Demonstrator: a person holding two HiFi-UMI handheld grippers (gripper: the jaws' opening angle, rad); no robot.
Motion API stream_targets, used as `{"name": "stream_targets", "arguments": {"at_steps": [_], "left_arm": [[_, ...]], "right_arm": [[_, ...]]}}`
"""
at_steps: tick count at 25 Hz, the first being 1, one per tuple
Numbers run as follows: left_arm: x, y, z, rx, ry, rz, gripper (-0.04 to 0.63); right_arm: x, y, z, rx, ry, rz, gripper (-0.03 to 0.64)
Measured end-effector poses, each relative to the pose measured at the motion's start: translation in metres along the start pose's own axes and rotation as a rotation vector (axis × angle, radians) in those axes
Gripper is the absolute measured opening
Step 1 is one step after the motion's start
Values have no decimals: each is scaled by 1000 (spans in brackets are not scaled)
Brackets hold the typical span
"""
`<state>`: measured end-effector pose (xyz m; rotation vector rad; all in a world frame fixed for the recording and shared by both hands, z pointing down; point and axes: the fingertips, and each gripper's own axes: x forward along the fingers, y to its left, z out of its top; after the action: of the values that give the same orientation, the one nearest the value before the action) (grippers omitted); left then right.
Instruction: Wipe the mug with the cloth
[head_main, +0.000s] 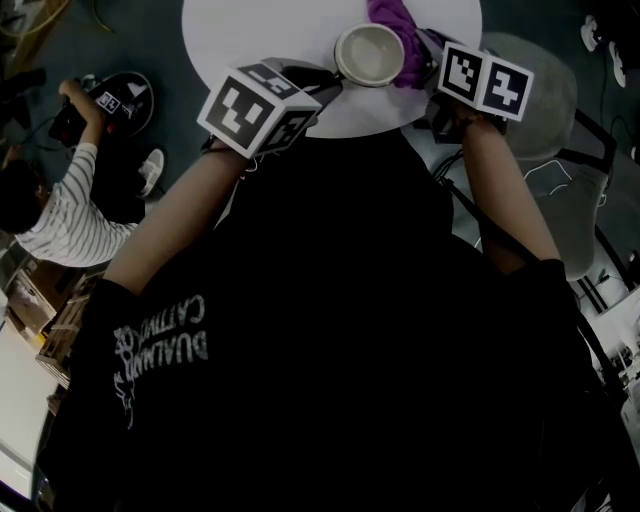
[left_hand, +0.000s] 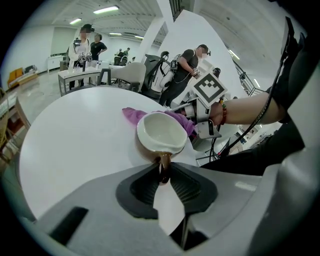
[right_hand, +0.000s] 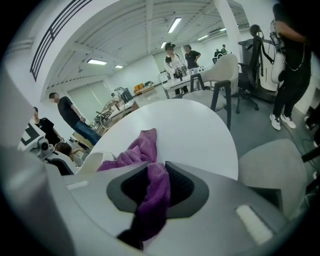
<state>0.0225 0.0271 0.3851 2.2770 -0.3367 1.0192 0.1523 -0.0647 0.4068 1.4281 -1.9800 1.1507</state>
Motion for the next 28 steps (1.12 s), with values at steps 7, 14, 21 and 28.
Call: {"name": "stream_targets", "arguments": {"at_steps": [7, 14, 21, 28], "left_arm": [[-2, -2, -4, 15, 11, 22, 67], [3, -6, -5, 19, 23, 25, 64], [0, -7, -8, 47, 24, 27, 61], [1, -10, -6, 43, 24, 19, 60]], "right_arm": [[-13, 3, -19, 24, 7, -12, 67], [-22, 4, -37, 29, 16, -5, 66], [-29, 17, -54, 62, 21, 17, 66], [-34, 26, -68, 43, 51, 33, 66]]}}
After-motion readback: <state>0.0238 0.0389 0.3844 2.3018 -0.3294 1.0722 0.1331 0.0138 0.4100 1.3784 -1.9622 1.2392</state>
